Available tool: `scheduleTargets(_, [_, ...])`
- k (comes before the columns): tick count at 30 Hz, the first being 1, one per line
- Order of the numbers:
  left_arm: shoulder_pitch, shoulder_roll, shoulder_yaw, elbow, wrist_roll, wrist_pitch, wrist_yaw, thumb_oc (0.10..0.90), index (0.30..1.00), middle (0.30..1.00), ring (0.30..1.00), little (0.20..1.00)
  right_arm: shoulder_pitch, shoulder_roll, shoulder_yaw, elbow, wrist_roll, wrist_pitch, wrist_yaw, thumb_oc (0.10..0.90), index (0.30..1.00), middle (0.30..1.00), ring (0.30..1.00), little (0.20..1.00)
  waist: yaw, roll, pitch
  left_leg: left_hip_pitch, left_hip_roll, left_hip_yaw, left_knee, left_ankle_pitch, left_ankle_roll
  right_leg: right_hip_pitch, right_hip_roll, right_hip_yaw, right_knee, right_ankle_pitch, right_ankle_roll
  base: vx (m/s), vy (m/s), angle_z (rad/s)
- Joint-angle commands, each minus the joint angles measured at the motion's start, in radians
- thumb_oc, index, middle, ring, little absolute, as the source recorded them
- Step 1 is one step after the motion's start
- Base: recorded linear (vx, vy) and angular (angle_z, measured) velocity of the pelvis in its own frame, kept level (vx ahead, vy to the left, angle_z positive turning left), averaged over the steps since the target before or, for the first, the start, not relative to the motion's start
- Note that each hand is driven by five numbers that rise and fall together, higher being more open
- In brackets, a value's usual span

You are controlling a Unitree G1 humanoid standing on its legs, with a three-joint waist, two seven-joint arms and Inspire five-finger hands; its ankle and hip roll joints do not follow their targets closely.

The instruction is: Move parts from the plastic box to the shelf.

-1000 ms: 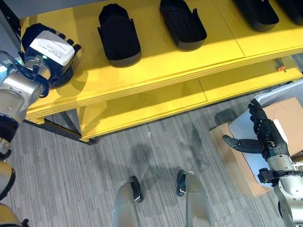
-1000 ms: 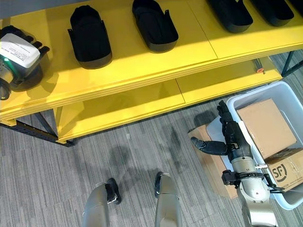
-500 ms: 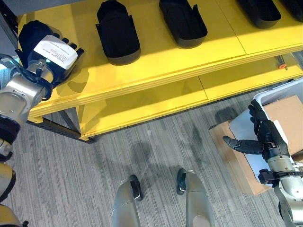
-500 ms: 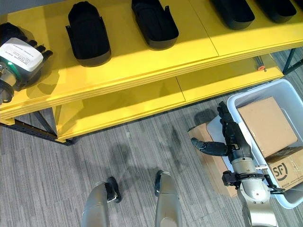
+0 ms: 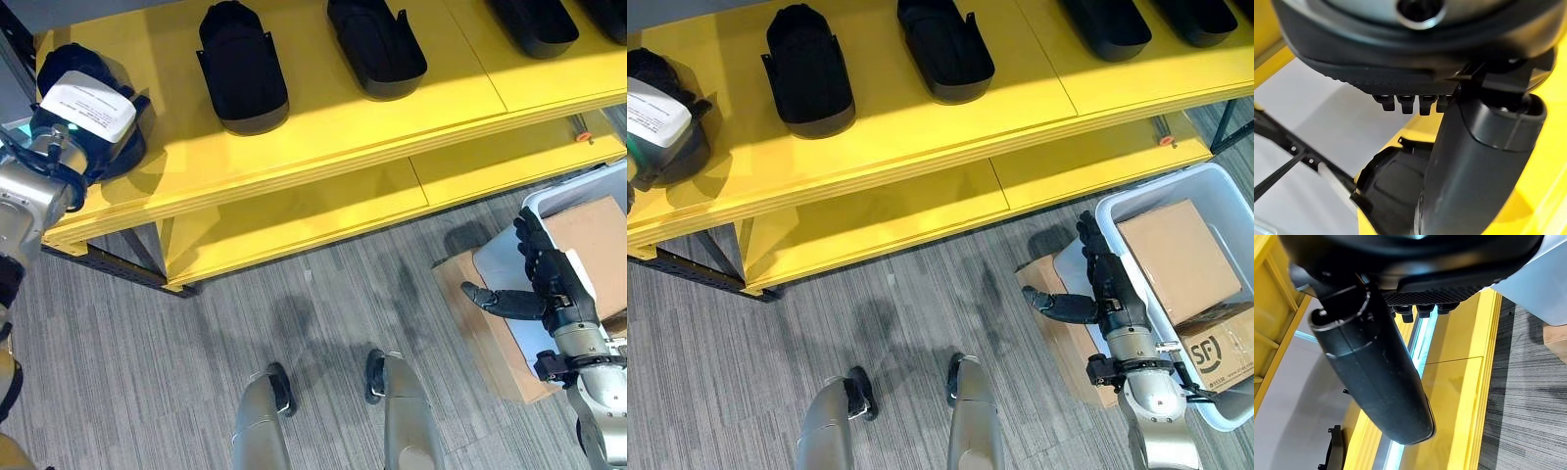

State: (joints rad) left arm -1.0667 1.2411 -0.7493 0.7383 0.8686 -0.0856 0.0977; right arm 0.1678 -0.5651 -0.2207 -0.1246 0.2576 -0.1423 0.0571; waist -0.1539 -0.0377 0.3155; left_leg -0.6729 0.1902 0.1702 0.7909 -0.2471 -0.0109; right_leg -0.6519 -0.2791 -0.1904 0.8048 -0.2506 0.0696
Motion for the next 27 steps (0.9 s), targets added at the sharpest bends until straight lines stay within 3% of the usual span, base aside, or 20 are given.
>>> scheduleTargets(1, [-0.055,0.124,0.13,-0.017,-0.028,0.089,0.058,0.9,1.0,1.0,1.0,1.0,-0.031,-0.052,-0.125,-0.152,0.034,-0.074,-0.018,0.9,1.0,1.0,1.0,1.0,-0.003,0.022,-0.043,0.067,-0.011,-0.078,0.003,-0.11,0.017,0.125,0.023,0.047,-0.138,0.032,0.032,0.0,0.0,0.0])
scheduleTargets(27, [-0.056,0.113,0.06,0.004,-0.005,0.064,0.036,0.9,1.0,1.0,1.0,1.0,-0.046,-0.082,-0.135,-0.153,0.057,-0.078,-0.026,0.9,1.0,1.0,1.0,1.0,-0.013,0.025,-0.018,0.027,-0.009,-0.067,0.017,-0.106,0.021,0.074,0.027,0.063,-0.129,0.048,0.031,0.0,0.0,0.0])
